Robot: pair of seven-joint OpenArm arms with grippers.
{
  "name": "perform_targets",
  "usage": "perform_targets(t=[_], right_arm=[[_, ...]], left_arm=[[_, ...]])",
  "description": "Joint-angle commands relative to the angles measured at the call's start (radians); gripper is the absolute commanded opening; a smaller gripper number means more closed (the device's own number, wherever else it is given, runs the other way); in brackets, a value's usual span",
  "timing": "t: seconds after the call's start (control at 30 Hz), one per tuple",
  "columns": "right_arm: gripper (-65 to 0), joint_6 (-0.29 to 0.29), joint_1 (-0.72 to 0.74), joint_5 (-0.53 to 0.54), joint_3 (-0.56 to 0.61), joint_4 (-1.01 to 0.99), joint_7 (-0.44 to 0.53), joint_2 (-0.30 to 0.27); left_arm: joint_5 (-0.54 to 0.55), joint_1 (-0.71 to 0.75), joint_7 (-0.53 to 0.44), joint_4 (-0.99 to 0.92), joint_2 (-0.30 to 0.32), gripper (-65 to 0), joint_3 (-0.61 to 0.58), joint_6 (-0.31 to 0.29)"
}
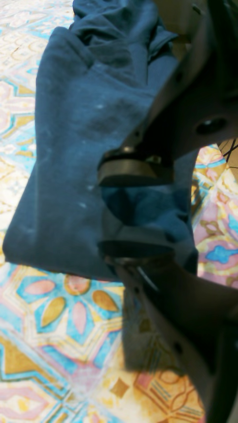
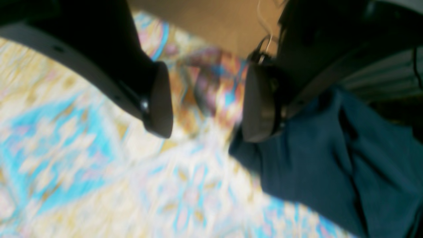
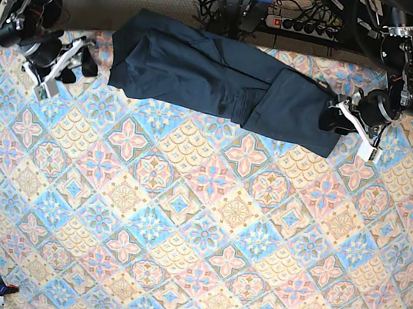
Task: Layout the t-shirt on the table in an organized manner, then fold the t-shirt properly
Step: 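Regrasp the strip's other end with the right gripper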
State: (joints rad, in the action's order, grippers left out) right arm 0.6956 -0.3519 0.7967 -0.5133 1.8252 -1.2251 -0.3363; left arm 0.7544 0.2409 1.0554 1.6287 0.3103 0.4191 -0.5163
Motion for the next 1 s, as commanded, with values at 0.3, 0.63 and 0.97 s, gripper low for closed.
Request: perform_targets(t=[0.3, 0.63, 0.97], right_arm=[[-32.2, 0.003, -0.055, 0.023, 0.000, -0.057, 0.017, -0.007], [-32.2, 0.003, -0.089, 0.023, 0.075, -0.063, 0.017, 0.052], [-32.2, 0.003, -0.089, 0.023, 0.121, -0.091, 0.018, 0.078]], left_arm=[[0.015, -0.007, -0.014, 0.017, 0.013, -39.1, 0.007, -0.003], [0.015, -0.007, -0.014, 0.017, 0.013, -39.1, 0.007, -0.003], [0.015, -0.007, -0.014, 0.017, 0.013, -39.1, 0.007, -0.003]])
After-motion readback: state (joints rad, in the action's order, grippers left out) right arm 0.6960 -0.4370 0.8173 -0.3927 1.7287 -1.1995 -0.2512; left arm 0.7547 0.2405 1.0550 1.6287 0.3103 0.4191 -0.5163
